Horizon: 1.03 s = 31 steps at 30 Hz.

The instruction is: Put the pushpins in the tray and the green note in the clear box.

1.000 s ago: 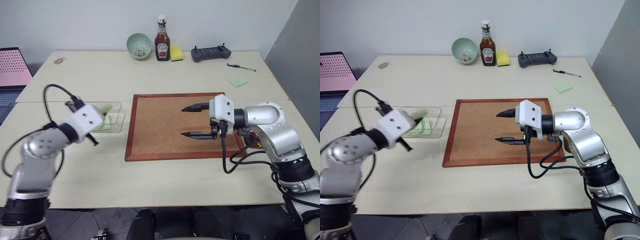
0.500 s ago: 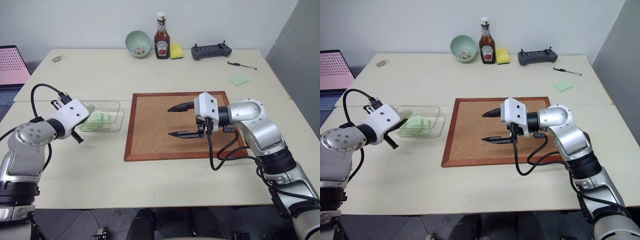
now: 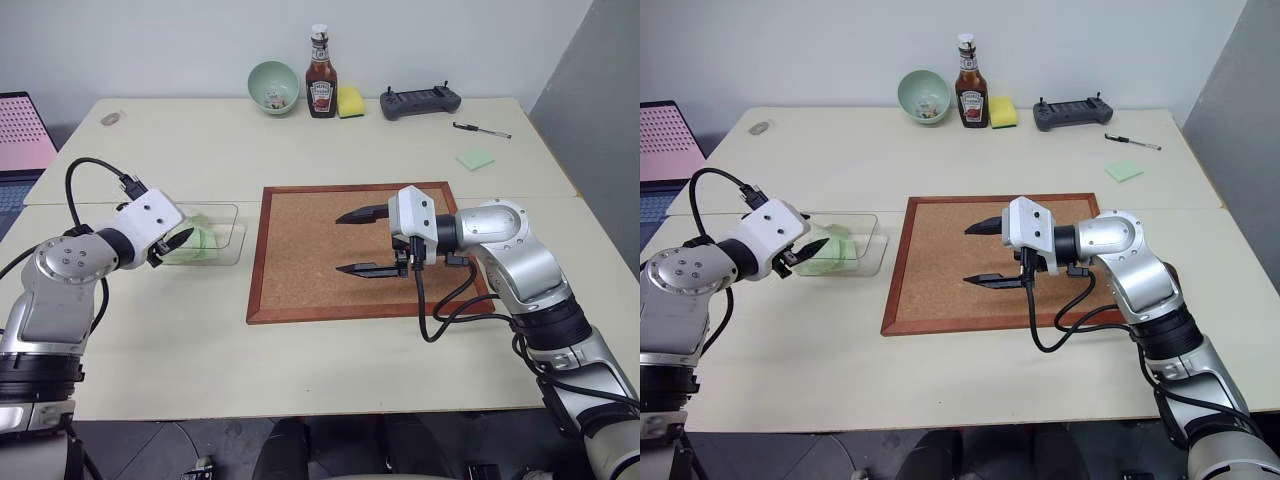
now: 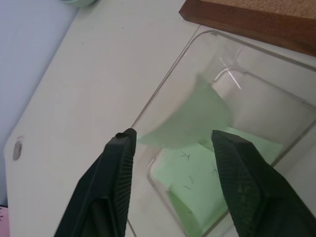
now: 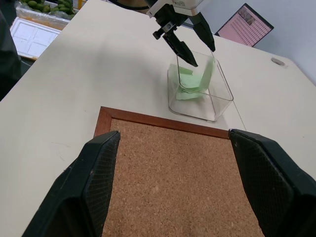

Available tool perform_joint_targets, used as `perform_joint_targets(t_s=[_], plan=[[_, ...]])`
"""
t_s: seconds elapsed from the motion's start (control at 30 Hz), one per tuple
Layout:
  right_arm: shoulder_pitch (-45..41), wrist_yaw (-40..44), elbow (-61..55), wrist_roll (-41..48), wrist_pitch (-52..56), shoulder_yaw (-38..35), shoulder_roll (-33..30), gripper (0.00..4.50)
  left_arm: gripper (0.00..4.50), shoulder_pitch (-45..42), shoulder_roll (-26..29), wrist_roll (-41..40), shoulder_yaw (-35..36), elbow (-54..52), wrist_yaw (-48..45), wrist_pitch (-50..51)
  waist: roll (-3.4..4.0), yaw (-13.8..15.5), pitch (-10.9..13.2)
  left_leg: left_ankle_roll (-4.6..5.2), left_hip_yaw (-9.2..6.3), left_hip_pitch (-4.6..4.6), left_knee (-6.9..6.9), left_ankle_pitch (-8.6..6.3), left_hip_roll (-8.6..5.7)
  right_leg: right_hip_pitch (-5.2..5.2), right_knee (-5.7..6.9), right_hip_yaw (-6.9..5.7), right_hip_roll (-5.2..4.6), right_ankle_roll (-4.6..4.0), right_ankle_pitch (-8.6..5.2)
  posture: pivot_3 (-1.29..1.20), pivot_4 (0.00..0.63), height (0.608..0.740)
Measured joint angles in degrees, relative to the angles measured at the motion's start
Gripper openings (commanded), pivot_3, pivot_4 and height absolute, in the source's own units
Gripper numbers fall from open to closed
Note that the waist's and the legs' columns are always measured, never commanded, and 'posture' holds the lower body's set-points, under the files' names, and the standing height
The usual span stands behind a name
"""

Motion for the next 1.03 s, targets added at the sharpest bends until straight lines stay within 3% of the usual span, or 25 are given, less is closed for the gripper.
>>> perform_joint_targets(t_s=[0.23, 0.53, 0.7, 0.87, 1.03], plan=[[0.0, -0.08, 0.58, -0.02, -0.14, -0.25, -0.19, 3.71, 4.47, 1.81, -0.68, -3.11, 0.58, -3.82, -0.35, 5.26, 0.0, 0.0, 0.0, 0.0, 0.01, 0.01, 0.01, 0.0, -0.01, 0.01, 0.02, 0.0, 0.0, 0.0, 0.0, 0.0, 0.15, 0.74], [2.29, -2.72, -1.26, 0.55, 1.91, -3.98, -1.48, 3.71, 4.47, 1.57, -4.9, -8.31, 4.12, -11.35, 3.25, 9.84, -0.03, 0.19, -0.02, 0.0, -0.04, -0.04, 0.04, 0.0, -0.01, 0.02, 0.01, -0.01, -0.03, 0.0, 0.0, 0.0, 0.15, 0.74], [10.3, -9.21, -4.24, 2.13, 6.24, -9.21, -1.65, 3.71, 4.47, 1.43, -13.2, -14.08, 5.54, -19.84, 7.02, 15.64, -0.04, 0.49, -0.03, 0.0, -0.01, -0.05, 0.1, 0.0, -0.04, 0.06, 0.01, 0.03, -0.04, 0.0, 0.01, 0.0, 0.15, 0.74], [19.06, -15.4, -6.91, 2.58, 9.89, -14.52, -2.06, 3.71, 4.47, 4.54, -19.26, -17.82, 1.09, -26.4, 8.22, 18.56, -0.05, 0.57, -0.03, 0.0, 0.04, 0.0, 0.09, 0.0, -0.03, 0.08, 0.01, 0.09, -0.04, -0.01, 0.01, 0.0, 0.15, 0.74], [23.79, -17.62, -7.12, 2.55, 10.72, -17.01, -3.23, 3.71, 4.47, 6.67, -20.82, -18.65, -2.11, -26.02, 8.27, 18.44, -0.05, 0.31, -0.03, 0.0, 0.07, 0.04, 0.12, 0.01, -0.02, 0.09, 0.05, 0.12, -0.01, 0.0, 0.01, 0.0, 0.15, 0.74]])
